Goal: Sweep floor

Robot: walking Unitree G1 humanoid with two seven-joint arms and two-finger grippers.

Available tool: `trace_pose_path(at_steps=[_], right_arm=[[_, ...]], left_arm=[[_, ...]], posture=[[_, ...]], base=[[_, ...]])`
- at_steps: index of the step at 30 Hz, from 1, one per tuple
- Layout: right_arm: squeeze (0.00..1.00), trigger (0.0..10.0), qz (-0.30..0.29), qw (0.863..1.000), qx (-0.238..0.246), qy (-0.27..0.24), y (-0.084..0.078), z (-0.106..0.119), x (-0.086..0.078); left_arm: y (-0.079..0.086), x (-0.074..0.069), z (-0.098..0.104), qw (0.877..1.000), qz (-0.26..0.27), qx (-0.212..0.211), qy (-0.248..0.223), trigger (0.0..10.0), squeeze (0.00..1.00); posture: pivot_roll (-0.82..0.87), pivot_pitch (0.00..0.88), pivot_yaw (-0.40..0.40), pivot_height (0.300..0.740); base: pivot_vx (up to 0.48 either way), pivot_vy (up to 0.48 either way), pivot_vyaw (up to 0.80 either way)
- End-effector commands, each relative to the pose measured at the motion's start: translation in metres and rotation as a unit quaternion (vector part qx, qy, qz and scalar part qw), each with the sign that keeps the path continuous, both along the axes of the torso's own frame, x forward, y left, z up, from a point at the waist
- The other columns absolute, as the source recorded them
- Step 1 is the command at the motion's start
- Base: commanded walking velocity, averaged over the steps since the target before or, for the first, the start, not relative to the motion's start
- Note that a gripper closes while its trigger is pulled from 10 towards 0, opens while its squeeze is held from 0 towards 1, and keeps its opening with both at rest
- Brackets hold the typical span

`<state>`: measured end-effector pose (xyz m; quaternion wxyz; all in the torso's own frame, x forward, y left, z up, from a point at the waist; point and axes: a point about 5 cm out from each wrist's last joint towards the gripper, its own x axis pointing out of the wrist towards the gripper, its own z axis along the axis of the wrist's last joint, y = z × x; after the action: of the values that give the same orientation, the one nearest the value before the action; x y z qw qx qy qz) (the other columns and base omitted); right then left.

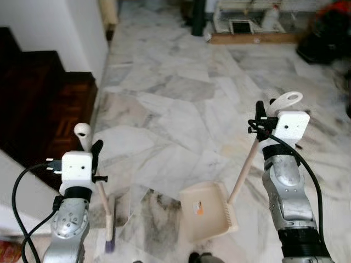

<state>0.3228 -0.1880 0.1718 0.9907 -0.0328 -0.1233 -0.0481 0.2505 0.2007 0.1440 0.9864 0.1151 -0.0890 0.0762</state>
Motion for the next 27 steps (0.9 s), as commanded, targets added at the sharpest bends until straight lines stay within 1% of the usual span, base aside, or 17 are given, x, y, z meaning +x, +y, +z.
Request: trace_pose_path(at_steps=[1, 10, 15, 20, 23, 27], right_arm=[[0.0, 10.0, 0.002, 1.0, -0.008, -0.018, -0.0006, 0.0099, -0.002], [0.0, 10.0, 0.004, 1.0, -0.007, -0.016, 0.001, 0.0112, -0.0016], [0.0, 10.0, 0.005, 1.0, -0.005, -0.014, 0.0015, 0.0109, -0.0017], [0.0, 10.0, 0.005, 1.0, -0.008, -0.02, 0.0011, 0.0135, -0.0008], [0.0, 10.0, 0.008, 1.0, -0.008, -0.026, 0.0021, 0.0154, -0.001], [0.0, 10.0, 0.014, 1.0, -0.005, -0.024, 0.0052, 0.0151, -0.0018]], left_arm=[[0.0048, -0.002, 0.0063, 1.0, 0.005, 0.005, -0.017, 10.0, 0.0], [0.0075, -0.0037, 0.0067, 1.0, 0.007, -0.007, -0.019, 10.0, 0.0], [0.0061, -0.005, 0.0076, 1.0, 0.007, -0.012, -0.02, 10.0, 0.0], [0.0072, -0.0014, 0.0103, 0.999, 0.013, -0.023, -0.024, 10.0, 0.0], [0.008, 0.0004, 0.0107, 0.999, 0.016, -0.027, -0.026, 10.0, 0.0], [0.0076, 0.0023, 0.0102, 0.999, 0.014, -0.031, -0.024, 10.0, 0.0]], posture=[[-0.05, 0.174, 0.028, 0.74], [-0.04, 0.2, 0.021, 0.74], [-0.04, 0.205, 0.02, 0.74], [-0.05, 0.215, 0.019, 0.74], [-0.05, 0.215, 0.02, 0.74], [-0.06, 0.219, 0.021, 0.74]], base=[[0.0, 0.0, -0.8], [0.0, 0.0, -0.8], [0.0, 0.0, -0.8], [0.0, 0.0, -0.8], [0.0, 0.0, 0.0], [0.27, 0.0, 0.0]])
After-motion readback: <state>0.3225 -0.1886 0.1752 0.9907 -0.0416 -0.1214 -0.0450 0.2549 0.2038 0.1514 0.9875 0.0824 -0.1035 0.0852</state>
